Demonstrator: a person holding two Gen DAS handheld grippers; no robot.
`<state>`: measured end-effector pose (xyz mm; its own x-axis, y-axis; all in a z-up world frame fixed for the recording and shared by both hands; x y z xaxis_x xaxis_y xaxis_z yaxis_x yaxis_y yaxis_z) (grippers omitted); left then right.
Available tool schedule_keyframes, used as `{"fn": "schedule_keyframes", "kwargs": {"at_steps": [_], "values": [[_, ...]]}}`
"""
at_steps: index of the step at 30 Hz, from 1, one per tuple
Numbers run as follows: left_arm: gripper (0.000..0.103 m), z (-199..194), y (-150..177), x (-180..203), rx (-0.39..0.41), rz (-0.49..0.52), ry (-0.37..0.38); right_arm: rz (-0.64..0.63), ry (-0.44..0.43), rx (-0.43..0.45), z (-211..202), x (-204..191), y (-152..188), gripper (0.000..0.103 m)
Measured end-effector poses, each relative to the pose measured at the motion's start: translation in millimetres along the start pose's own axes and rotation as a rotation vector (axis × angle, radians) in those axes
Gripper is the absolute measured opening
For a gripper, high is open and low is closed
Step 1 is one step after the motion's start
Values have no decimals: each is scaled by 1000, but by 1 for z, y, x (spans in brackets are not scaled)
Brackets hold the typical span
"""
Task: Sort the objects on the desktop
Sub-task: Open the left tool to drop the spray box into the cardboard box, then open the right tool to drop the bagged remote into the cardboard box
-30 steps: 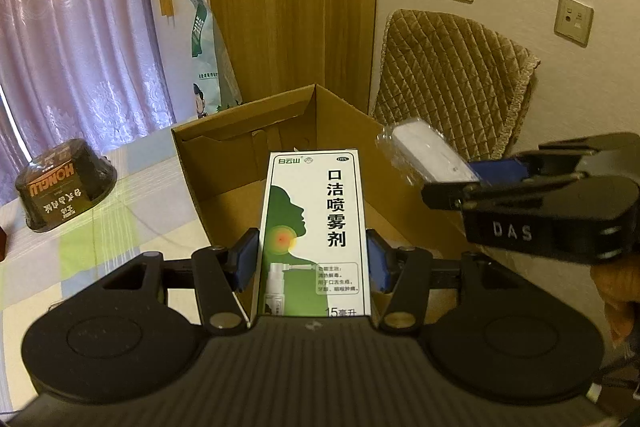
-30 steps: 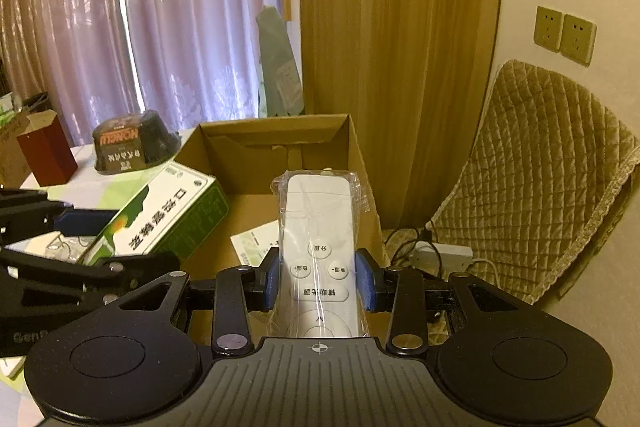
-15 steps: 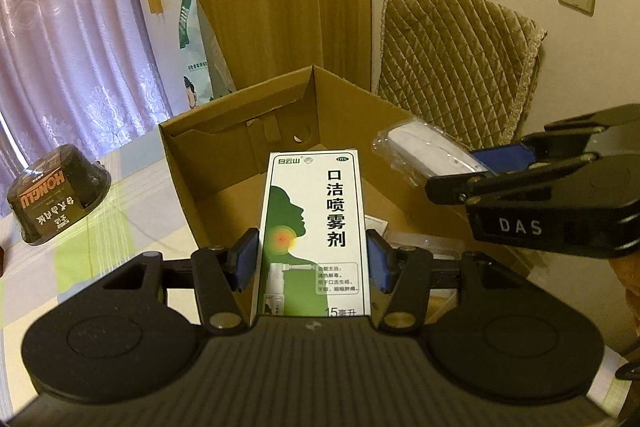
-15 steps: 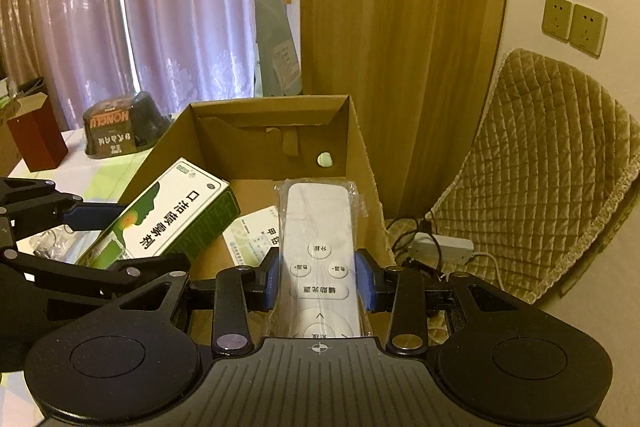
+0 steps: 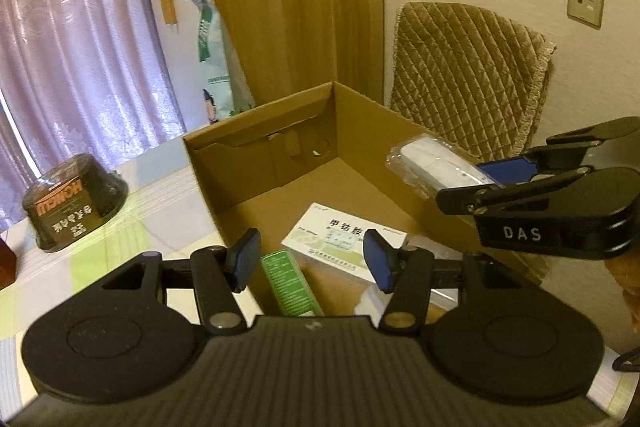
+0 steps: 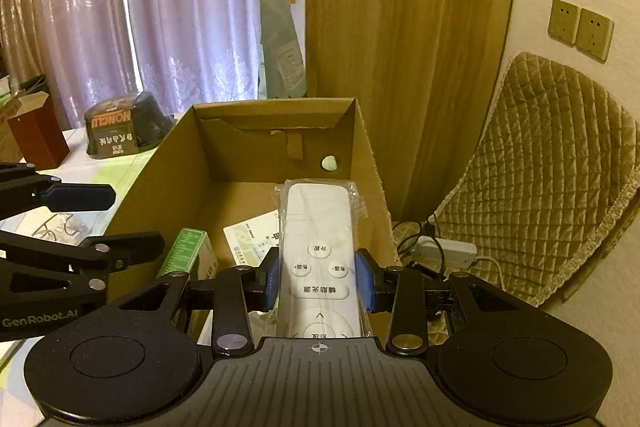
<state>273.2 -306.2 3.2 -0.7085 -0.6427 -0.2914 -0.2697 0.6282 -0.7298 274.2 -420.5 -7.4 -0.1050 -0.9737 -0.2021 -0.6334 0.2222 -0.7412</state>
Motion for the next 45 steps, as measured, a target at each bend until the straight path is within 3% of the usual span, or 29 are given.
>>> {"fn": "schedule_keyframes", "kwargs": {"at_steps": [23, 24, 25, 26, 45], "values": [[54, -6, 11, -6, -16, -19, 1, -87, -27, -3, 16, -24, -3, 38], [54, -7, 11, -7, -16, -20, 0, -83, -26, 3, 14, -23, -4, 47], [55, -8, 12, -7, -16, -23, 0, -78, -26, 8, 13, -22, -4, 73], [55, -8, 13, -7, -17, -25, -1, -74, -26, 14, 12, -21, -4, 82], [57, -31, 18, -11, -20, -41, -14, -16, -28, 57, -19, -21, -5, 84]]}}
Point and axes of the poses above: each gripper's, at about its wrist camera, not at the fingertips, and z roughly the way its jaws point, x to its right, y to its underside, the point moved 5 cm from there along z, roughly the way its jaws point, and after that the axes turned 15 degrees about z, right-handed, at the moved point
